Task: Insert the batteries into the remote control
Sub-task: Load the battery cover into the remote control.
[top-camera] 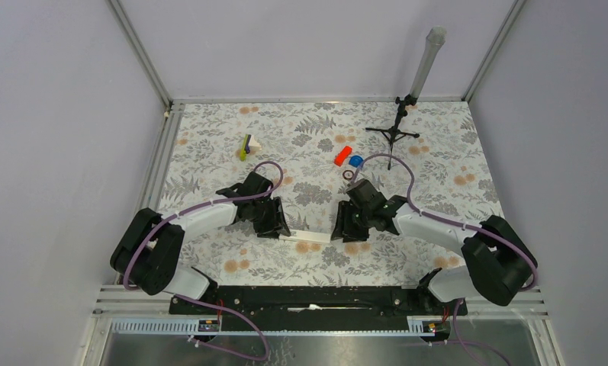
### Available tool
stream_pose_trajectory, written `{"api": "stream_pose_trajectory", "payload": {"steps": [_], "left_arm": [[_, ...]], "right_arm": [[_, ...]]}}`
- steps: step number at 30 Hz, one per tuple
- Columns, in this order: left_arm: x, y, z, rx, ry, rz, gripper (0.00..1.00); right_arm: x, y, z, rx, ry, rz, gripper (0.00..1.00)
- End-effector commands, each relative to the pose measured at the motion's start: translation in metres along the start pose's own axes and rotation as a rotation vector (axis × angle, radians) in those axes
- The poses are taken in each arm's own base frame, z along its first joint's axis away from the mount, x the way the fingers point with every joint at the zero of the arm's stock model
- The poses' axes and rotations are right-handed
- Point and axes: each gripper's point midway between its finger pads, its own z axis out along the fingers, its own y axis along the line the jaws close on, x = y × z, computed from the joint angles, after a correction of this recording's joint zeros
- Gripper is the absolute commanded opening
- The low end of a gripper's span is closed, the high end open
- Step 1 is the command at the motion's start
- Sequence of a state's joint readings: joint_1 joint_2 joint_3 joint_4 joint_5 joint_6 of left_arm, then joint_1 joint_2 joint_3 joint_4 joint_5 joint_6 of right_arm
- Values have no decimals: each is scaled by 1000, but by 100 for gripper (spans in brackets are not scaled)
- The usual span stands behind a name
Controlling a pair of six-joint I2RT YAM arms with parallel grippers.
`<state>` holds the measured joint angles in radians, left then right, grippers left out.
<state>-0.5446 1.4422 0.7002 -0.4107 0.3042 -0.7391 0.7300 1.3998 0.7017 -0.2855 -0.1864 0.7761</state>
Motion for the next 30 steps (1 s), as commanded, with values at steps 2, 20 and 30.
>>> {"api": "stream_pose_trajectory", "payload": {"steps": [2, 20, 30], "left_arm": [[1, 31, 8, -130, -13, 12, 43], [3, 31, 11, -119, -5, 15, 32], [5, 27, 13, -91, 7, 21, 15]], "right_arm": [[-13, 36, -12, -171, -56, -28, 56], [0, 7, 29, -21, 57, 41, 25], [11, 8, 43, -1, 103, 40, 16]]}}
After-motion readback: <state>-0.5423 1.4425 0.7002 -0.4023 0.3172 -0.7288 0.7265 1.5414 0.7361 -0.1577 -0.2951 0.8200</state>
